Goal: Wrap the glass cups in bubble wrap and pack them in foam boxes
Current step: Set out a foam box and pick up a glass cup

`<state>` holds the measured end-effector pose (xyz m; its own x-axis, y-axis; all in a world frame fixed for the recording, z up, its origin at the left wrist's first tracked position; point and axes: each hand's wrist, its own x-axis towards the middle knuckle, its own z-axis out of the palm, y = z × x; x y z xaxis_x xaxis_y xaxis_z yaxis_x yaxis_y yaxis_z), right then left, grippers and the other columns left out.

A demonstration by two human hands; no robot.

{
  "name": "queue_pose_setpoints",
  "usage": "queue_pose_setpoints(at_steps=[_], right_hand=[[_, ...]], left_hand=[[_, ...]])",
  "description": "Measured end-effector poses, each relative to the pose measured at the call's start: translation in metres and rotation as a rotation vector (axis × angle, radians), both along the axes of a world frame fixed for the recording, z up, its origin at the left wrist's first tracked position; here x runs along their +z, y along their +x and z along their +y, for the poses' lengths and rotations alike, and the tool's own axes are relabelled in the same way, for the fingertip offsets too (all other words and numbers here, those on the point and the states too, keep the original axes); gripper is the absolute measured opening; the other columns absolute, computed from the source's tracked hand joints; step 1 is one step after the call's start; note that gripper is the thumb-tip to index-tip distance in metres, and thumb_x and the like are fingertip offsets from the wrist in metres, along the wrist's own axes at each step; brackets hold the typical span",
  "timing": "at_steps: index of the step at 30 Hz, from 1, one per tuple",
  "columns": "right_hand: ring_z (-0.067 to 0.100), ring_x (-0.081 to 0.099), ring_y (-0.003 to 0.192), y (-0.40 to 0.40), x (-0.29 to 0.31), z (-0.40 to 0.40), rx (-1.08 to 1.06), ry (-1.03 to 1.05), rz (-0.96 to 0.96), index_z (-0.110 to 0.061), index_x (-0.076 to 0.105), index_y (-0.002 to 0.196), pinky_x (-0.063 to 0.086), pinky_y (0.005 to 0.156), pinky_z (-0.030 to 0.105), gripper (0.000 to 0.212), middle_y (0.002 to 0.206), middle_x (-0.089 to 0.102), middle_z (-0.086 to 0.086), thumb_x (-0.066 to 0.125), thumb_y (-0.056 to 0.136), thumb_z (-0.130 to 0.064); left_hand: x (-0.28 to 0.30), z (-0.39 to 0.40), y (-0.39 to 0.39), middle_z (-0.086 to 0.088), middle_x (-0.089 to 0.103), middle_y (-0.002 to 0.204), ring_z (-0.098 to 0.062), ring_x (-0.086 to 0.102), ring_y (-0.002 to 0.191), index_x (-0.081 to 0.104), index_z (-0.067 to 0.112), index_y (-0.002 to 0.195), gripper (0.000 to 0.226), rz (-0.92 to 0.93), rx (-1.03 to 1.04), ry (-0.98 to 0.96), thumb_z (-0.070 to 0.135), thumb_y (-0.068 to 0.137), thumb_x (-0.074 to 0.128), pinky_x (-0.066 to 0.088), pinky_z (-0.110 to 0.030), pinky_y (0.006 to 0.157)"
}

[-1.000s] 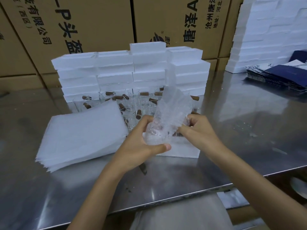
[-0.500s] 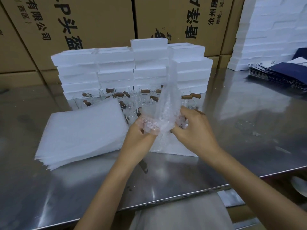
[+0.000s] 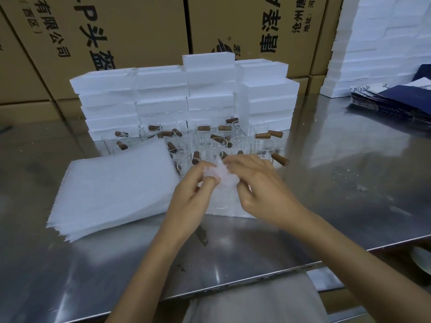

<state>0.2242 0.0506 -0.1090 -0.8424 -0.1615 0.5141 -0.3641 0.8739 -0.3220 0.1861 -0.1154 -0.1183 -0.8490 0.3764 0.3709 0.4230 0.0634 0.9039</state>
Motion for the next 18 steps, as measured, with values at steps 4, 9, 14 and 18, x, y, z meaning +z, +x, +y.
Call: queue_pose_setpoints(at_steps=[4, 9, 14, 18], right_hand=[[0.011, 0.051, 0.119, 0.006, 0.003, -0.001, 0.132, -0.51, -0.189, -0.027, 0.054, 0.12, 0.043, 0.099, 0.033, 0.042, 0.123, 0.057, -0.017, 0.057, 0.078, -0.02], [0.009, 0.054, 0.111, 0.002, -0.003, -0.003, 0.091, -0.475, -0.084, -0.018, 0.069, 0.105, 0.038, 0.091, 0.022, 0.014, 0.114, 0.064, -0.012, 0.056, 0.1, -0.021], [0.007, 0.044, 0.117, -0.003, -0.005, -0.006, 0.024, -0.22, -0.118, -0.028, 0.058, 0.076, 0.026, 0.099, 0.027, 0.028, 0.125, 0.059, -0.011, 0.038, 0.095, -0.032], [0.01, 0.053, 0.105, -0.008, -0.003, -0.009, 0.019, -0.378, -0.205, -0.022, 0.06, 0.083, 0.04, 0.095, 0.033, 0.02, 0.111, 0.061, -0.012, 0.045, 0.094, -0.027]], left_hand=[[-0.001, 0.004, -0.005, 0.003, 0.06, 0.087, -0.006, 0.053, 0.075, 0.065, 0.022, 0.083, 0.018, 0.057, 0.082, -0.087, 0.025, 0.091, 0.05, 0.037, -0.015, 0.063], [0.005, 0.008, -0.004, 0.015, 0.063, 0.086, 0.002, 0.056, 0.08, 0.06, 0.032, 0.09, 0.016, 0.063, 0.121, -0.183, 0.035, 0.098, 0.047, 0.04, -0.013, 0.066], [-0.003, -0.005, 0.003, 0.016, 0.059, 0.104, -0.004, 0.057, 0.101, 0.054, 0.034, 0.104, 0.021, 0.126, -0.042, -0.173, 0.042, 0.084, 0.054, 0.04, -0.014, 0.079], [-0.009, -0.008, -0.001, 0.016, 0.051, 0.098, 0.001, 0.051, 0.091, 0.049, 0.032, 0.097, 0.029, 0.259, 0.031, -0.336, 0.037, 0.08, 0.071, 0.035, -0.01, 0.07]])
